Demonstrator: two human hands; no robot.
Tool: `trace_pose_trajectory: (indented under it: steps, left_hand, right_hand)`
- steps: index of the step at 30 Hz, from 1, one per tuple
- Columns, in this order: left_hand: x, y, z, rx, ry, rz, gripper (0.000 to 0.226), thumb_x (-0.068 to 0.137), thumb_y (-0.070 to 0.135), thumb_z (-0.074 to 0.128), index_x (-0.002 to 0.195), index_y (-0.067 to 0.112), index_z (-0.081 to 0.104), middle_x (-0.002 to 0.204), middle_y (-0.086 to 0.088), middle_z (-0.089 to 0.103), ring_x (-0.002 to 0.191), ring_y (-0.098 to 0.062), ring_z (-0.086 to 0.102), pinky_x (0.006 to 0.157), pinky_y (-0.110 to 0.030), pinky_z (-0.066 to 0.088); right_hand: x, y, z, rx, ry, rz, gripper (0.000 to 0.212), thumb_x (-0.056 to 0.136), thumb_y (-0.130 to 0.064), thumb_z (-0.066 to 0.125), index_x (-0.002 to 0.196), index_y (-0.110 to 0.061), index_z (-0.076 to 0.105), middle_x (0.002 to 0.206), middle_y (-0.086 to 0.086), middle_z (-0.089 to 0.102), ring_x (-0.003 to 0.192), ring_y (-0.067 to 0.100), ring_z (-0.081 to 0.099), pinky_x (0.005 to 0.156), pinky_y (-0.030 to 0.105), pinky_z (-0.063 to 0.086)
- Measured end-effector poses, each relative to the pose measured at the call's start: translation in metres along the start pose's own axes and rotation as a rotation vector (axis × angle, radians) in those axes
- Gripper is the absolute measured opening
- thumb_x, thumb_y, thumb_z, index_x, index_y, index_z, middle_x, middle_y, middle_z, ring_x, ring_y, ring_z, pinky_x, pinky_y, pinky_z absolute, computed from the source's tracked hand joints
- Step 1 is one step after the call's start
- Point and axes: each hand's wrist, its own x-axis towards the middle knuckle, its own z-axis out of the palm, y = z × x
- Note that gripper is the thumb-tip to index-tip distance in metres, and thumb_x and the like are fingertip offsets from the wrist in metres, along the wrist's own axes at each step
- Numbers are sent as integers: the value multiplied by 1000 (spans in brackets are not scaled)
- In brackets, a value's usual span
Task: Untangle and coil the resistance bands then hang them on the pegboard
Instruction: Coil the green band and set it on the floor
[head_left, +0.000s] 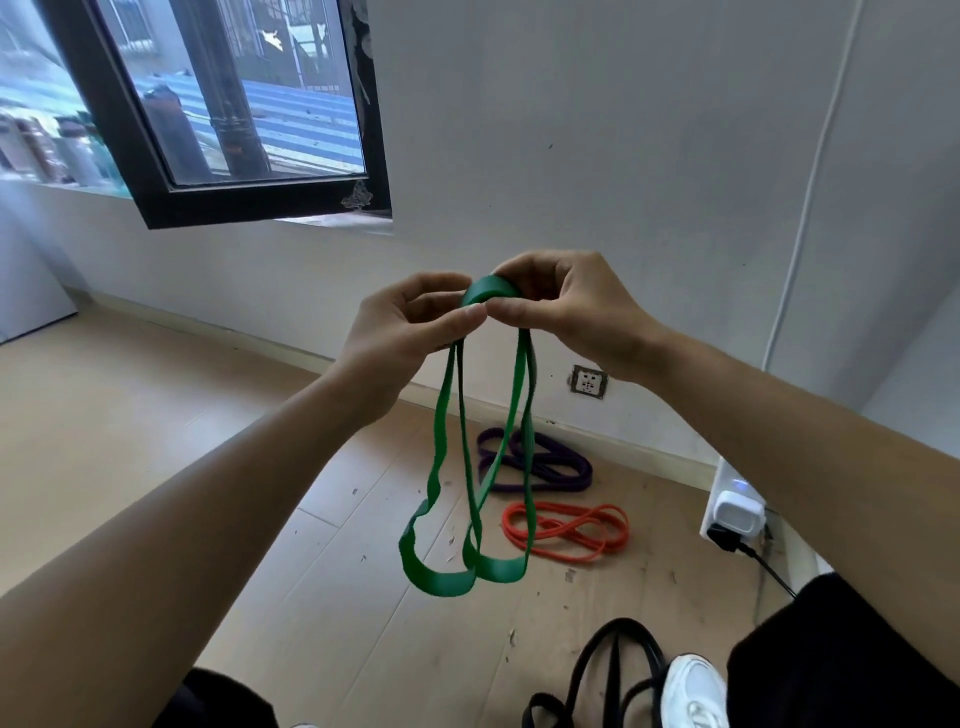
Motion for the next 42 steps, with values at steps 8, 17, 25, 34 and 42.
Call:
trace_pose_trajectory:
  steps: [8,17,25,34,42]
  left_hand:
    - [-10,-32,18,60,-196,-173,74,67,35,89,132,15,60,124,-4,72,114,-17,70,99,-37,55]
    - [-1,-39,73,-4,-174,-196,41,79,9,83,116,13,65,106,-4,79,101,-15,75,87,-28,59]
    - [-6,-36,98,3,-93,-34,41,79,8,84,110,22,62,83,-3,71,77,-13,71,71,-21,57]
    - [-18,-49,90,157,-34,36,48,77,-1,79,115,20,58,91,-13,64,80,-31,67,69,-41,63]
    - [-10,-66,52,312,-186,-161,34,77,7,84,108,13,69,87,-10,74,78,-25,74,70,-34,61]
  right_hand:
    - [4,-5,2,148,67,-15,30,86,-7,77,115,-1,69,107,16,73,99,28,71,91,31,58]
    - [8,-10,-20,324,175,39,32,88,-6,74,117,4,67,103,15,71,89,20,68,80,28,53]
    - [5,-11,-43,534,193,97,14,92,-9,66,106,-8,70,92,5,73,85,17,69,84,33,49]
    - [0,2,-93,652,215,40,15,97,-14,60,108,-8,68,93,4,71,92,18,67,88,35,52]
    - [-10,42,-115,695,197,125,26,94,-2,57,120,-3,60,96,15,71,95,31,67,96,50,55]
